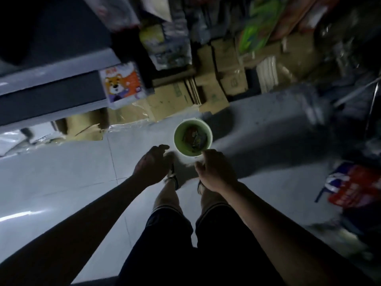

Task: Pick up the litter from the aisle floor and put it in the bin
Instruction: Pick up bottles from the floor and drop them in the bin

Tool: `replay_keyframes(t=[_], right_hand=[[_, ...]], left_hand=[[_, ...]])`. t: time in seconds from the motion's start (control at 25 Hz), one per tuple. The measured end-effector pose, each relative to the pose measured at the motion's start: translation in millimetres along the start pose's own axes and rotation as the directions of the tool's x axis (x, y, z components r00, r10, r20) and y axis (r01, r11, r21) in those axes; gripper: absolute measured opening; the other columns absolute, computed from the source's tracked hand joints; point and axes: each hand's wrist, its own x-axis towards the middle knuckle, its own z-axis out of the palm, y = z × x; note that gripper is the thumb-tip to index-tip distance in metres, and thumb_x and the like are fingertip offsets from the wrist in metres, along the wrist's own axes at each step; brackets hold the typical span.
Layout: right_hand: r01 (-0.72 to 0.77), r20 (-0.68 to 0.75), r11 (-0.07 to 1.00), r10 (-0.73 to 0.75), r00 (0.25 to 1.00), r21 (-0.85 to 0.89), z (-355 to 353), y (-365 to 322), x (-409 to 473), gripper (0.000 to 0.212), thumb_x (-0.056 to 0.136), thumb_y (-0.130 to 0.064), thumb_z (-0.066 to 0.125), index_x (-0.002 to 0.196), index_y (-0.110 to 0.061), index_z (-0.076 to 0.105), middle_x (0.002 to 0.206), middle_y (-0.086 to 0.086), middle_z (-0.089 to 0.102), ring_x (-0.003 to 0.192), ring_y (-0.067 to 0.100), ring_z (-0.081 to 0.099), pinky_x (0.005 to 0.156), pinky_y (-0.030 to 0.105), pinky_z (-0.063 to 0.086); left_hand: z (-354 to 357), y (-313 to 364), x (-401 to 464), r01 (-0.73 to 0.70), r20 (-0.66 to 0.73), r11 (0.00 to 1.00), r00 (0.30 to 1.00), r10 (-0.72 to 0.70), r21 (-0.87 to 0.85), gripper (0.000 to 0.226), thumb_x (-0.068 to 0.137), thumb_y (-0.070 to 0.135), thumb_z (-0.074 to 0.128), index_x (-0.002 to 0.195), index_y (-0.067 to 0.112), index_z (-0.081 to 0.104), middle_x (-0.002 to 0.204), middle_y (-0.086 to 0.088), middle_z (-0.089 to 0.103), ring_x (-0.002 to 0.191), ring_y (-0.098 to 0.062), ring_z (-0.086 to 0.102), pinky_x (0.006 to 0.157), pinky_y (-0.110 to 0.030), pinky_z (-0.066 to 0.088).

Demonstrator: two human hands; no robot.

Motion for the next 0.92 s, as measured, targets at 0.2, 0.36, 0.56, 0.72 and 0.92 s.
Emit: replay_keyframes(t=[0.2, 0.36, 0.56, 0.72, 0.92], right_hand=[[0.181, -0.013, 0.962, -0.187, 0.982, -0.203, -47, -26, -47, 0.06, 0.095, -0.052, 0.042, 0.14, -0.014, 0.052, 0.137, 0.012, 0.059, 0.124, 0.033, 0.052, 0.103, 0.042, 0.043], [0.324, 0.106, 0.893, -0.306, 0.946, -0.313, -45, -58, -73, 0.061, 0.1, -0.051, 0.041, 0.151, -0.018, 0.042, 0.155, 0.003, 0.043, 0.14, 0.026, 0.041, 0.113, 0.04, 0.035], [0.532, 0.274, 0.756, -0.457, 0.846, -0.381, -1, -103, -113, 0.063, 0.098, -0.052, 0.041, 0.151, -0.018, 0.042, 0.157, 0.0, 0.039, 0.144, 0.022, 0.034, 0.117, 0.042, 0.032], [0.659, 0.413, 0.627, -0.515, 0.751, -0.416, 37, -116, -145, 0.062, 0.099, -0.049, 0.044, 0.15, -0.014, 0.044, 0.155, 0.004, 0.042, 0.142, 0.023, 0.037, 0.117, 0.04, 0.033], [0.757, 0.533, 0.495, -0.538, 0.653, -0.427, 58, -130, -172, 0.056, 0.1, -0.046, 0.047, 0.147, -0.016, 0.046, 0.153, 0.002, 0.045, 0.14, 0.02, 0.039, 0.115, 0.04, 0.036]], left_hand=[[-15, -26, -100, 0.018, -0.183, 0.983, 0.982, -0.051, -0.181, 0.051, 0.101, 0.053, 0.046, 0.143, 0.023, 0.052, 0.14, -0.01, 0.058, 0.121, -0.029, 0.06, 0.098, -0.042, 0.05], [14, -51, -178, 0.115, -0.205, 0.952, 0.963, -0.177, -0.283, 0.064, 0.095, 0.063, 0.034, 0.143, 0.024, 0.049, 0.141, -0.008, 0.057, 0.121, -0.03, 0.059, 0.096, -0.046, 0.051], [85, -96, -273, 0.3, -0.21, 0.808, 0.866, -0.453, -0.507, 0.058, 0.102, 0.057, 0.035, 0.147, 0.023, 0.045, 0.148, -0.005, 0.051, 0.13, -0.026, 0.053, 0.101, -0.041, 0.046], [152, -123, -342, 0.406, -0.142, 0.657, 0.775, -0.616, -0.636, 0.059, 0.102, 0.059, 0.032, 0.147, 0.024, 0.044, 0.148, -0.004, 0.05, 0.131, -0.025, 0.051, 0.101, -0.042, 0.046], [199, -134, -399, 0.459, -0.065, 0.494, 0.681, -0.729, -0.739, 0.064, 0.101, 0.063, 0.028, 0.149, 0.024, 0.04, 0.15, -0.003, 0.048, 0.128, -0.024, 0.052, 0.101, -0.044, 0.047]])
